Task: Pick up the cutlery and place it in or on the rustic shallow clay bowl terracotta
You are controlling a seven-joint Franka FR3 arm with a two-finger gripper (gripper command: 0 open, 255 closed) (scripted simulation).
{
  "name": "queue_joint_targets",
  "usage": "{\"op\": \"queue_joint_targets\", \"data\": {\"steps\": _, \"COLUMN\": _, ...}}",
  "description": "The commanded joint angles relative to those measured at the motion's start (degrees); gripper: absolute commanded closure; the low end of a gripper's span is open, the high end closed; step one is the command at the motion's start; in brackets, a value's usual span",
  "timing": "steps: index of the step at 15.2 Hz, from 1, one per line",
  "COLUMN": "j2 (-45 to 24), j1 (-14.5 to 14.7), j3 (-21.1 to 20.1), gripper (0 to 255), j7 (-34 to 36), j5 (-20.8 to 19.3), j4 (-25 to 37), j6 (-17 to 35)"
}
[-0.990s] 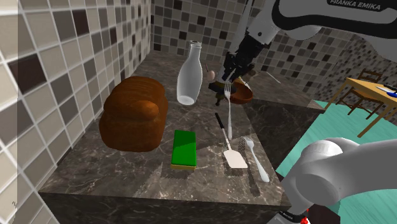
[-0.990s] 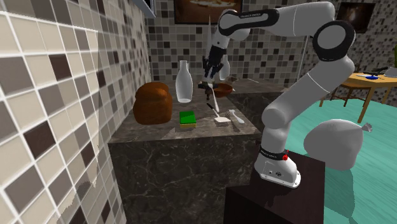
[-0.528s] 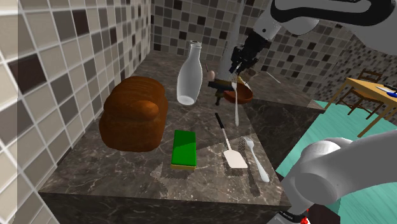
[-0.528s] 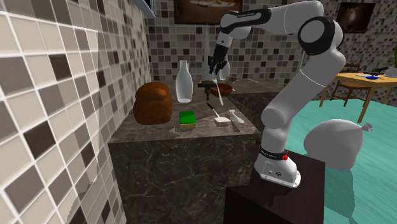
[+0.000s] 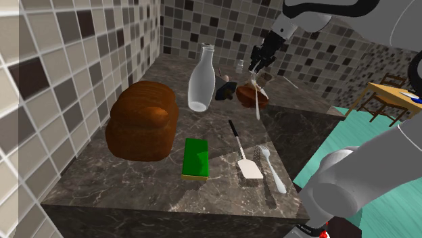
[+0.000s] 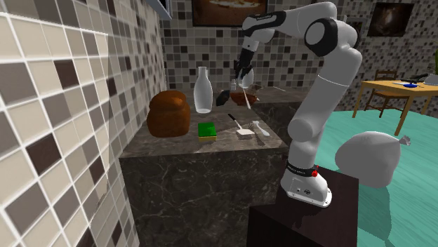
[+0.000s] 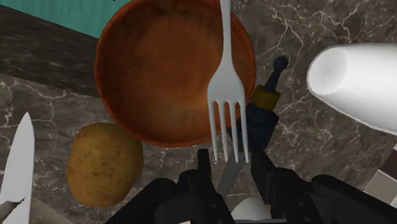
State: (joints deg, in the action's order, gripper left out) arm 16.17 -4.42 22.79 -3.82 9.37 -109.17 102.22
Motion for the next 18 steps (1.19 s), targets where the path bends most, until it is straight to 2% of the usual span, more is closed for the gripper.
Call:
{"op": "queue_joint_targets", "data": {"steps": 1, "j2": -3.6, "j1": -0.4, "j3": 2.3, "gripper": 255, "j7": -3.1, "j5": 1.2, "j4": 3.8, "j6": -1.1}}
{"op": "queue_joint_targets", "data": {"steps": 3, "j2": -6.4, "j1": -0.8, "j3": 3.9, "gripper": 255, "j7": -5.1, "j5": 2.4, "j4": 6.9, "j6": -2.1}}
{"op": "queue_joint_targets", "data": {"steps": 18, "j2": -5.7, "j1": -1.0, "j3": 3.9, "gripper": 255, "j7": -7.6, "j5": 2.8, "j4": -5.3, "j6": 9.2}}
